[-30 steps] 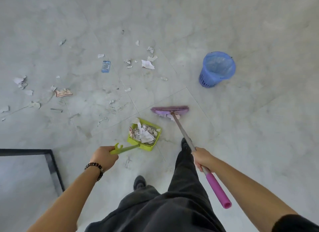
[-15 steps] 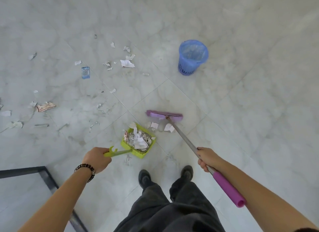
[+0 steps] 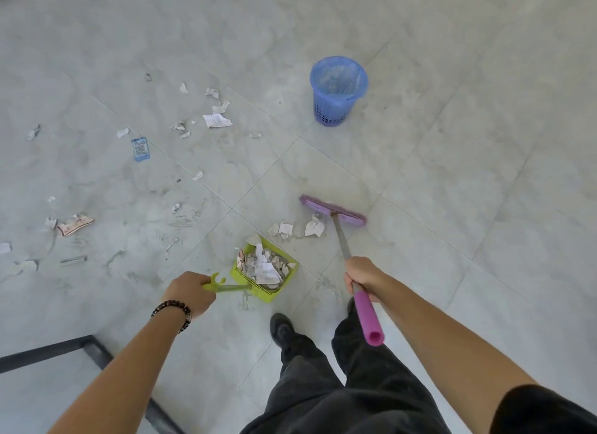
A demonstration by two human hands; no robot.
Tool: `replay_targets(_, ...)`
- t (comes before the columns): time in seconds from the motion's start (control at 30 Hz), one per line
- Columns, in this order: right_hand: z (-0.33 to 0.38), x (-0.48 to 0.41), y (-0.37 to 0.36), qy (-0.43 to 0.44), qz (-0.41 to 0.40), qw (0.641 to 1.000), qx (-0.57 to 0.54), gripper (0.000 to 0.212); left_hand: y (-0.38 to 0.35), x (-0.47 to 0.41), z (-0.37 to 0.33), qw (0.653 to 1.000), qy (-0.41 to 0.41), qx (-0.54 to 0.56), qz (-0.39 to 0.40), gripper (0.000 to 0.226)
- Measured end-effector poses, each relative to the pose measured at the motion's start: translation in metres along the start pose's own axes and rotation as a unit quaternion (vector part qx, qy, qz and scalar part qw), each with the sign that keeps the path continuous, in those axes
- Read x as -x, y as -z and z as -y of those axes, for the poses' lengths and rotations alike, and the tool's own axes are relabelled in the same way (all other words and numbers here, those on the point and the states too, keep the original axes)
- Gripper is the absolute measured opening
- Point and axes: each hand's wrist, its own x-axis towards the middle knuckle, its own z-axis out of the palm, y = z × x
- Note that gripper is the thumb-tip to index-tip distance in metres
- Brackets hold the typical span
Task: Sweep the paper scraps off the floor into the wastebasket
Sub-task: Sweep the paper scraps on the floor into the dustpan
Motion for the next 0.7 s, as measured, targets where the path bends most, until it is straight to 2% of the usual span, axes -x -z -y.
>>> replay_targets(0.1,-0.018,0.008,-0.027,0.006,0.020,0.999,0.045,0.037,0.002,-0.003,-0.005,1.000,0.002,-0.022,0.002,0.017)
replay_targets(0.3,-0.042,0.031,-0.036,0.017,0.071,0.988,0.139,0.027,0.004,-0.008,-0.013,1.000,-0.003,-0.028,0.002,0.024)
replay_targets(0.43,-0.047,0.040,-0.033,0.007,0.114,0.977,0.183,0.051,0.005,-0.004,-0.010,1.000,0.006,-0.020,0.005,0.026)
replay_targets(0.57,-0.045,0.051,-0.036,-0.023,0.151,0.981,0.118,0.024,0.002,0.000,-0.004,1.000,0.012,-0.009,0.003,0.023)
replay_targets(0.63,-0.045,0.055,-0.034,-0.060,0.166,0.980,0.092,0.029,0.003,0.002,-0.003,1.000,0.008,-0.014,0.003,0.022)
replay_targets(0.7,-0.044,0.058,-0.027,-0.148,0.203,0.968,0.022,0.047,0.003,0.003,-0.003,1.000,0.001,-0.018,0.005,0.020)
